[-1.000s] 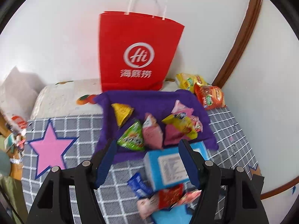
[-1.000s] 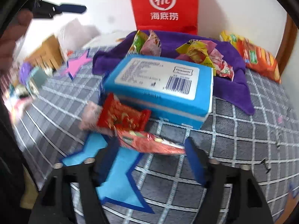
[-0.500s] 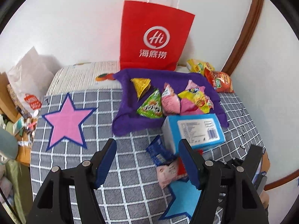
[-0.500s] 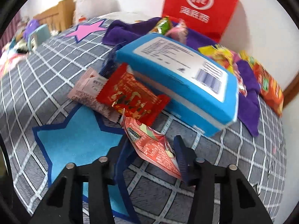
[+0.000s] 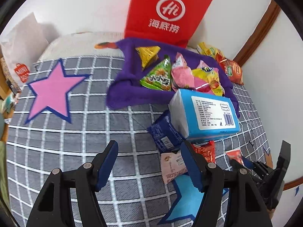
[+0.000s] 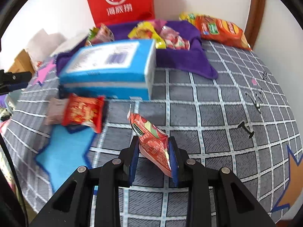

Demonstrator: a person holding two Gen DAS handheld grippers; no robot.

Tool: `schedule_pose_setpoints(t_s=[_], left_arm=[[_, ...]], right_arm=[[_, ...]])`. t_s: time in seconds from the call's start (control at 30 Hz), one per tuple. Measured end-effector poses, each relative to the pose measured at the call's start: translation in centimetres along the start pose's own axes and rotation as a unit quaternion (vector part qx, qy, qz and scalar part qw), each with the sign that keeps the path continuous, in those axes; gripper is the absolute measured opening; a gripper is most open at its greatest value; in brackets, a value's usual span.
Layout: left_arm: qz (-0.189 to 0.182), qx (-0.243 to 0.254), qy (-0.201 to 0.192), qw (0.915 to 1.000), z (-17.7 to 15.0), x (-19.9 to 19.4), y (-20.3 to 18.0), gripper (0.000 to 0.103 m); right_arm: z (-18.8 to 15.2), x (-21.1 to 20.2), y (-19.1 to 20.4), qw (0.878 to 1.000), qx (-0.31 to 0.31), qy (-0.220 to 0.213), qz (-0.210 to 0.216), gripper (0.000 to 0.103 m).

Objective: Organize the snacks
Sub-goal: 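Grasp the red wrapper with the right tool while the left tool grasps the blue bag, then carry the red wrapper and blue bag over the purple towel with both tools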

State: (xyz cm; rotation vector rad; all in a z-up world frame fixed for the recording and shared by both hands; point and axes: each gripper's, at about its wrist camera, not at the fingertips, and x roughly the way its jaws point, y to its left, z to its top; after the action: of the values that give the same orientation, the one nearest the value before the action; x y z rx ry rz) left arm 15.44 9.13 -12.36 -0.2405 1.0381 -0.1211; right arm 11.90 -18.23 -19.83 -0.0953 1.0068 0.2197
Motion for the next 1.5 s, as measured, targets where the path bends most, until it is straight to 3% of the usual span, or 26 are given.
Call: schedule_pose_setpoints(t_s=[0.37,0.67,0.87,1.07,1.13,1.17,1.27,1.33,1.5], left_arm=[[-0.015,0.074,0.012,0.9971,-0.2,3.6,-1.0,0.067],[-0.003,0.152,0.039,0.9876,-0.5,6.5,-2.1,0.067],[0.020,0.207,0.035,0.9775,-0.2,8.2,-3.7,0.067],[0.012,0.246,0.020,0.9690,-0.2,8.6,-4.4,0.068],[0.005,0.250,0.018,0.9679,-0.2,8.4,-4.4,0.064],[-0.003,0.248,0.022,0.9684,-0.2,8.4,-4.4,0.055],[-0.015,0.242,0.019,0.9699,-0.4,7.9,-4.3,0.050],[-0.027,0.234,0.023,0.9716,-0.5,7.7,-4.2,0.039],[-0.045,0.214,0.021,0.9756,-0.9,6.8,-3.7,0.039]], right_arm=[[-0.4,0.7,-0.8,0.998,0.006,-0.059,0.010,0.035],[-0.3,1.0,-0.9,0.998,0.010,-0.068,0.011,0.036],[0.0,1.1,-1.5,0.997,0.023,-0.070,0.025,0.037],[0.0,1.1,-1.8,0.996,0.034,-0.073,0.039,0.037],[0.0,1.1,-1.9,0.996,0.037,-0.073,0.042,0.037],[0.0,1.1,-1.9,0.996,0.038,-0.073,0.043,0.037],[0.0,1.1,-1.8,0.996,0.037,-0.073,0.041,0.037],[0.0,1.1,-1.6,0.996,0.033,-0.072,0.034,0.037],[0.1,1.2,-1.2,0.997,0.022,-0.070,0.020,0.037]])
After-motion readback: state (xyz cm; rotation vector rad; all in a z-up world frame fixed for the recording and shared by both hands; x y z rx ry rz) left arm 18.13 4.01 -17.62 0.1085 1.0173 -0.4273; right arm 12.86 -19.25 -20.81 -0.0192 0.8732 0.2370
